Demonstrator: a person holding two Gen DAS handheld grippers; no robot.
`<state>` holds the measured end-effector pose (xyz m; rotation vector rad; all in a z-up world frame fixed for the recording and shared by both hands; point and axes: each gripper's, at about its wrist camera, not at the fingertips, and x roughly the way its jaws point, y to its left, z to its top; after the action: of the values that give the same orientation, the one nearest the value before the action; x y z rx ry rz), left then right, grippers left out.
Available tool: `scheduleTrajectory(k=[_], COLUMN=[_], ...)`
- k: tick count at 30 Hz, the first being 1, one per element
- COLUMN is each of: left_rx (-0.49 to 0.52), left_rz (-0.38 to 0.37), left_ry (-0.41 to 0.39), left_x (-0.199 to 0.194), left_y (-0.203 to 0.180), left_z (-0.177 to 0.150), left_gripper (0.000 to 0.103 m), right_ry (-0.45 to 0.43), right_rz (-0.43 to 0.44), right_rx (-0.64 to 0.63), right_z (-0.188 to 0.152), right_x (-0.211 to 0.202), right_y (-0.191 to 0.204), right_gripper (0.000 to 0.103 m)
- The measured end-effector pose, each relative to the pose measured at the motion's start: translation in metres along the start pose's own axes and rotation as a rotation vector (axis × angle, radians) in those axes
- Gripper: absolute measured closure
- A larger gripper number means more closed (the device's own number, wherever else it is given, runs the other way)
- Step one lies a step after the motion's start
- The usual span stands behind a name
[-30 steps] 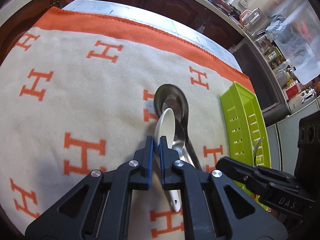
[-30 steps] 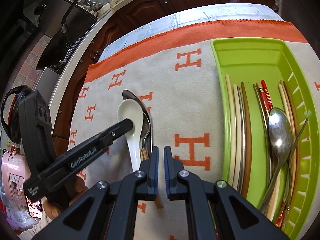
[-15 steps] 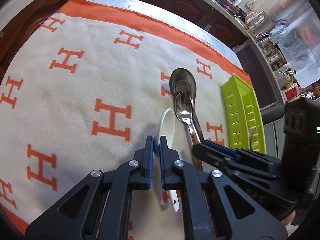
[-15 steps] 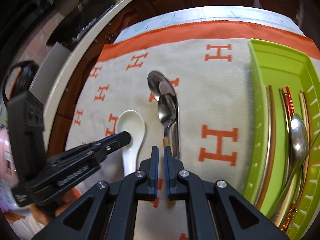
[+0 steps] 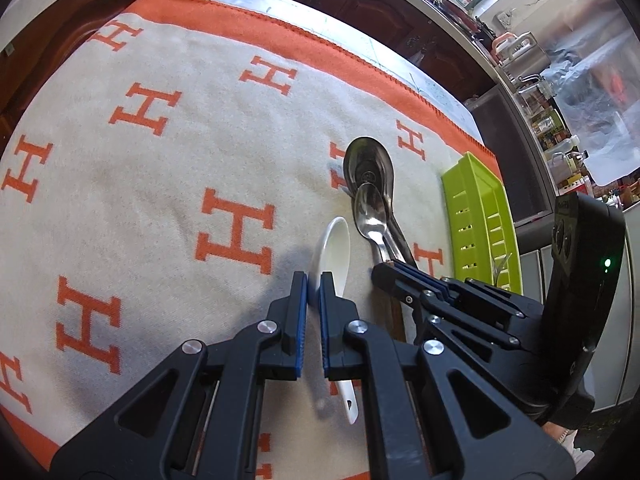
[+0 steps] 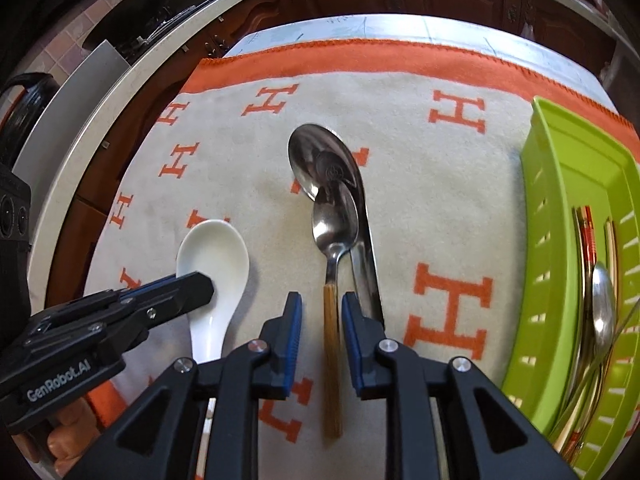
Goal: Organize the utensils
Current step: 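Grasp a wooden-handled steel spoon with the right gripper while the left holds the ceramic spoon, then carry the ceramic spoon and wooden-handled spoon into the green tray with both grippers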
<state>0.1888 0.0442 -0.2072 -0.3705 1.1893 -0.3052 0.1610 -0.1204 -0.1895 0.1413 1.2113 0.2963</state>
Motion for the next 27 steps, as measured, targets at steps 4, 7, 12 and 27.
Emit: scheduleTrajectory(k=[4, 7, 12, 27], left_rx=[0.010, 0.023, 0.065, 0.252], left_rz=[-0.003, -0.005, -0.021, -0.064], left_ry=[-0.004, -0.011, -0.019, 0.016], left_x=[-0.004, -0.011, -0.023, -0.016], left_y=[-0.006, -0.014, -0.040, -0.182], left_z=[0.000, 0.000, -0.004, -0.024], left_gripper=[0.099, 0.099, 0.099, 0.099], right_ry=[-0.020, -0.022, -0.068, -0.236], right_rz=[-0.027, 0.036, 0.107, 0.083], right_rx=[-0.022, 0.012, 0.049, 0.212], right_z=[-0.001, -0.004, -0.013, -0.060], right_x=[0.000, -0.006, -0.033, -0.124], right_y=[0.002, -0.002, -0.007, -0.094], right_gripper=[0.097, 0.097, 0.097, 0.097])
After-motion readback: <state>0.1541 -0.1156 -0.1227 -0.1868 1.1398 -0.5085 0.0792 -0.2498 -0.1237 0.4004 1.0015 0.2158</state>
